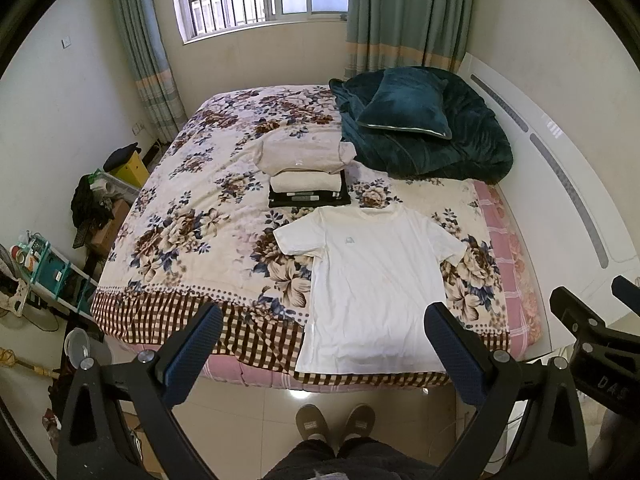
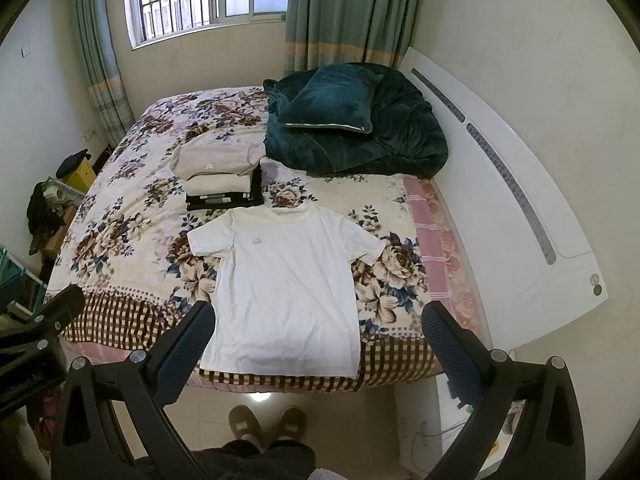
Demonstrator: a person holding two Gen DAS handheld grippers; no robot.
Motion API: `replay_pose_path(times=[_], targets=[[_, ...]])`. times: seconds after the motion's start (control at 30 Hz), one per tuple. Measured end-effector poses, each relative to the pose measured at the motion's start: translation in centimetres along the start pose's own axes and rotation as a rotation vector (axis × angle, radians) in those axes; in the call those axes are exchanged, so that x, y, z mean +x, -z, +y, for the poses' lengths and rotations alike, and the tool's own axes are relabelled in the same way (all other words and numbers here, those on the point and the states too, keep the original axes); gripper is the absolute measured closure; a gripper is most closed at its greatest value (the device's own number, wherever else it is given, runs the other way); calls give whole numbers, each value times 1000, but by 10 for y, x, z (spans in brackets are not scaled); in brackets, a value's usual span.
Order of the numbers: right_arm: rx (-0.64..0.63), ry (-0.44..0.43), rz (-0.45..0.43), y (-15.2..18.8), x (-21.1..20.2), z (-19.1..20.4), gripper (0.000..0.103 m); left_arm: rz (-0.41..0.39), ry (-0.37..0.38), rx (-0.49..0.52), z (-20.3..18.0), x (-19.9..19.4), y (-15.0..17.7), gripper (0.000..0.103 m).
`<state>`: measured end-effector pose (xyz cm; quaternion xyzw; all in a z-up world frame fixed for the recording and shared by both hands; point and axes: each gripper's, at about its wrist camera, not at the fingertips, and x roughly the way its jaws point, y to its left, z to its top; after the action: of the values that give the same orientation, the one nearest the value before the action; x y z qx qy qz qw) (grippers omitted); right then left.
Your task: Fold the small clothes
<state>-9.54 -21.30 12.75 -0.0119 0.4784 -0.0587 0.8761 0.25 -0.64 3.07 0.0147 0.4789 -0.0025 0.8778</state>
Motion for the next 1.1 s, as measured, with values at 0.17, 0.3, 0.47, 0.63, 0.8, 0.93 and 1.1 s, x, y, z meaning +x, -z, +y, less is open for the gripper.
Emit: replay_pose_path(times=[0.17, 0.3, 0.47, 0.63, 0.8, 0.93, 1.1], targets=[[1, 0, 2, 1, -2, 5, 0, 0, 0, 0, -1, 0, -5, 0], [1, -1, 7, -1, -3, 13, 0, -1, 2, 1, -1, 0, -3, 0], [19, 7, 19, -6, 8, 19, 0, -21, -17, 2, 1, 10, -6, 0], [76, 41, 50, -9, 54, 23, 0, -44, -67, 28, 6, 64, -25, 0], [177, 80, 84, -12, 134, 6, 0, -20, -89, 54, 5, 135, -42, 0], [250, 135, 121, -16, 218, -21, 0, 47, -101, 61, -11, 203, -53, 0], [351, 162, 208, -15, 347, -73, 0, 127, -130, 82, -48, 301, -65, 0]])
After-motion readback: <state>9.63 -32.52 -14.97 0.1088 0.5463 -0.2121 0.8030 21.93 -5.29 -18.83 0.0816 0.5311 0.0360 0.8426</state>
